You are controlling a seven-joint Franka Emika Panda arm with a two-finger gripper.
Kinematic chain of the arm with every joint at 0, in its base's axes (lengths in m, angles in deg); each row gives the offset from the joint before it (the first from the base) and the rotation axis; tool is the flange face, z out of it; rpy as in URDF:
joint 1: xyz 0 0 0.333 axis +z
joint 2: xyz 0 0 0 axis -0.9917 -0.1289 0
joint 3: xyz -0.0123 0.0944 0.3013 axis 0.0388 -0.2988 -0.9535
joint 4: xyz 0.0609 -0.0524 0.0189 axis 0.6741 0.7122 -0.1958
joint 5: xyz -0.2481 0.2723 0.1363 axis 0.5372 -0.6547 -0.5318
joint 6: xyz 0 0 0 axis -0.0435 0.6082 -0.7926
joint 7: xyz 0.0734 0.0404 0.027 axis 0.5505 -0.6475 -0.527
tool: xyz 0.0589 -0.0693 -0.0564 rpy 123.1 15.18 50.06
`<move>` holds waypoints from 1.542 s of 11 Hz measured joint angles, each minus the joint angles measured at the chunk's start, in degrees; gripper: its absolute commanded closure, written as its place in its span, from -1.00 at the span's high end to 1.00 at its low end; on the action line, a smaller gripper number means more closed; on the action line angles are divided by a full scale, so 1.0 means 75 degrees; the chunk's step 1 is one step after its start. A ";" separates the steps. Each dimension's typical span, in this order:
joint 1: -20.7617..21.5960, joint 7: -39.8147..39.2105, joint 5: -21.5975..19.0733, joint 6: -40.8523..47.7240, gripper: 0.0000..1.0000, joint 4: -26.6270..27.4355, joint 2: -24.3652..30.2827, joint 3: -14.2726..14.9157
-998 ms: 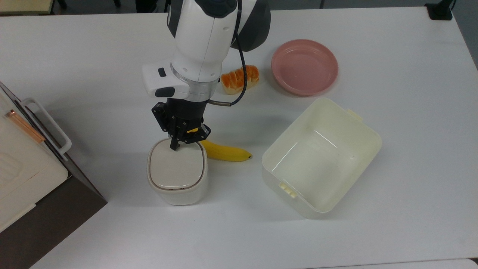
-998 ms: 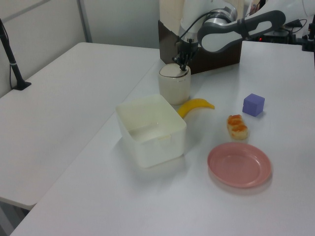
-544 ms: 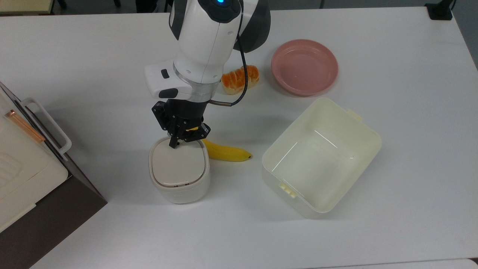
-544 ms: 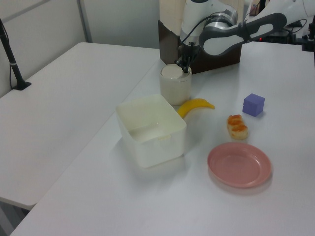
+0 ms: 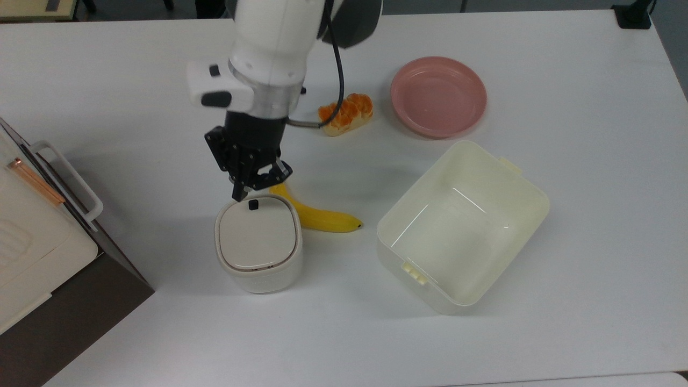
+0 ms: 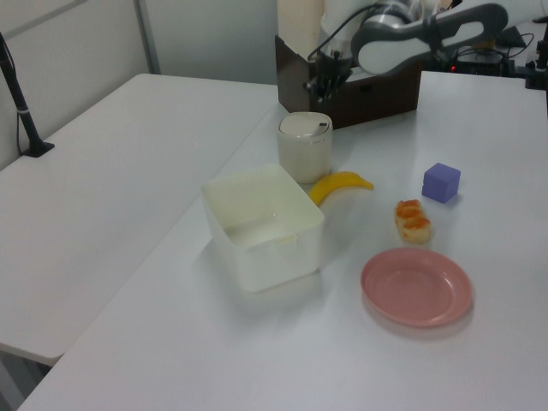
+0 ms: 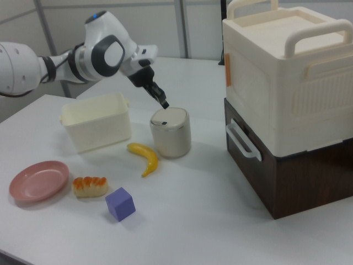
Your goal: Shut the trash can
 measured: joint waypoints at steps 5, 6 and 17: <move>-0.0001 -0.1660 -0.0404 0.1965 -0.84 0.0250 0.1182 -0.0056; -0.0001 -0.2163 -0.0549 0.2540 -0.58 0.0278 0.1439 -0.0056; 0.0008 -0.3631 -0.0660 0.4409 1.00 0.0443 0.2466 -0.0093</move>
